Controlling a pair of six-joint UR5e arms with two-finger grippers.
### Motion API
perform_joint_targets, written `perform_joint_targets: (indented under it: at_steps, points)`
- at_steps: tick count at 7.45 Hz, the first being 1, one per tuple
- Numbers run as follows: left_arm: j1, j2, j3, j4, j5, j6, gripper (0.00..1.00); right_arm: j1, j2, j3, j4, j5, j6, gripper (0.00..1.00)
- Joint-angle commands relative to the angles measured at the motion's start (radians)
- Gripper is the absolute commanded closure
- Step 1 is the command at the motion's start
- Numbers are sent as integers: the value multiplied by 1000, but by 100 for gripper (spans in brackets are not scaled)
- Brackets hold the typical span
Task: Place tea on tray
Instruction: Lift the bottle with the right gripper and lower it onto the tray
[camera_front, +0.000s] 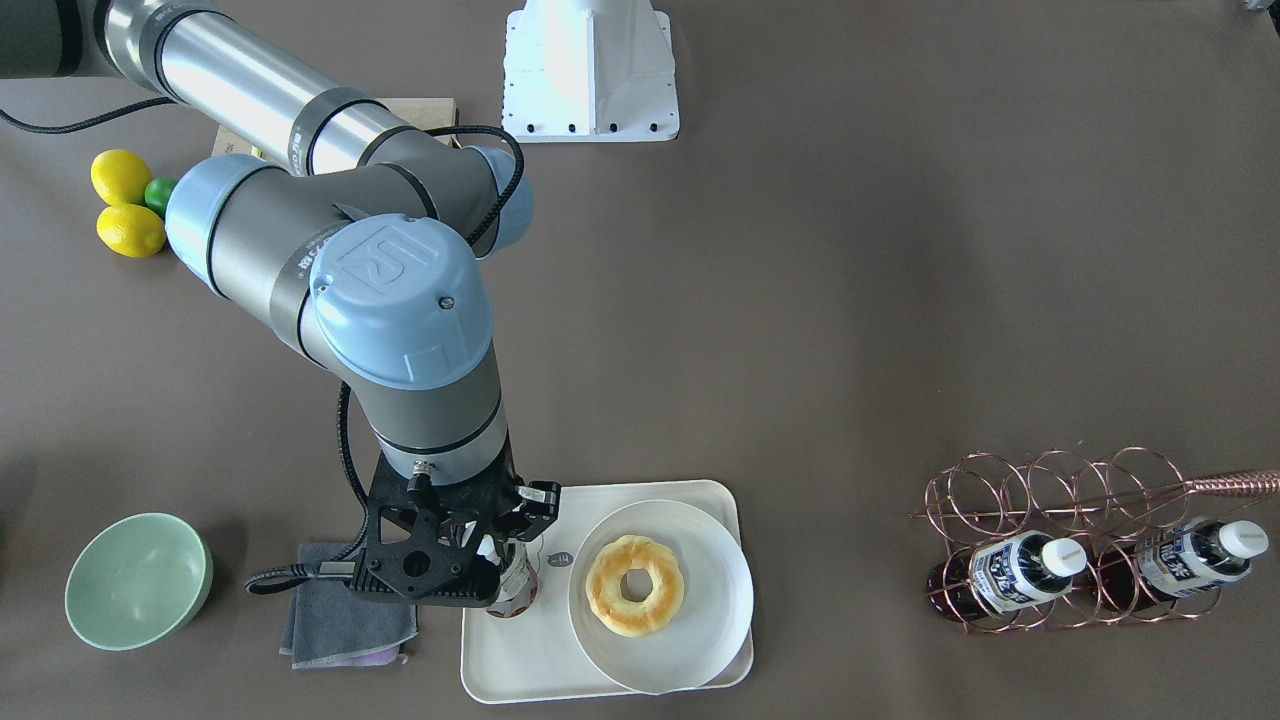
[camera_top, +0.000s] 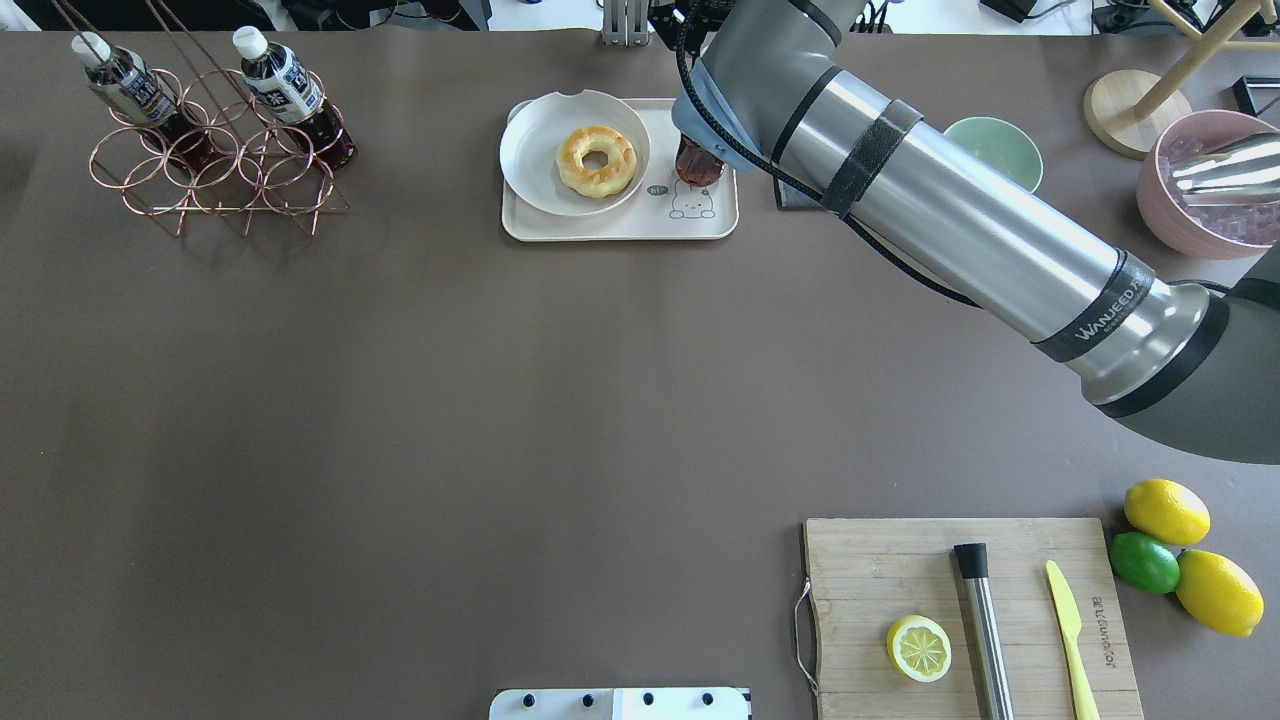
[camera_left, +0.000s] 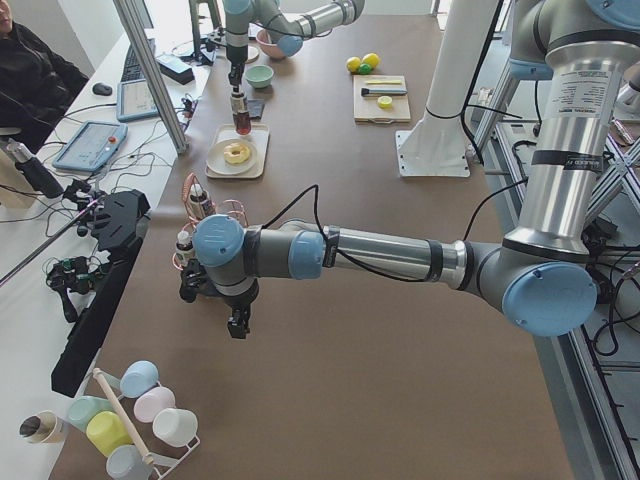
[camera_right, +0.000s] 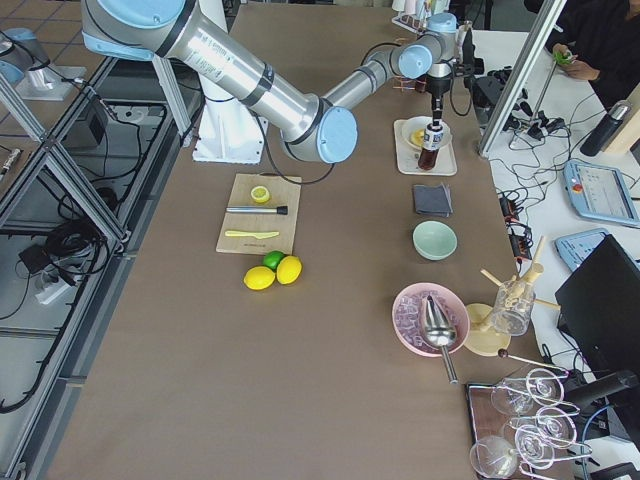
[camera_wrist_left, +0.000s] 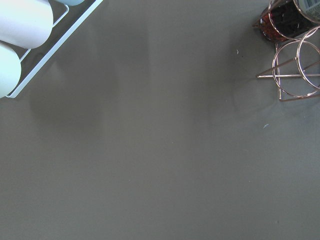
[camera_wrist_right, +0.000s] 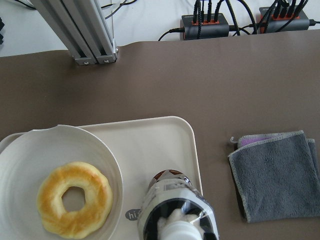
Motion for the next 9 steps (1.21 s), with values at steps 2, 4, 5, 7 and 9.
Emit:
perform_joint_targets:
  at_steps: [2,4,5,7,9]
  points:
    - [0,-19,26,-2,0,2,2,-12,1,-7,10,-12,2,85]
    - [0,-25,28,0,0,0,2,-14,-2,-7,21,-19,2,0]
    - [0,-23,28,0,0,0,2,-15,-4,-7,23,-21,4,0]
    - [0,-23,31,0,0,-3,2,-14,1,25,17,-18,18,0]
    - [0,-31,38,1,2,-3,2,-11,-22,139,-72,-9,27,0]
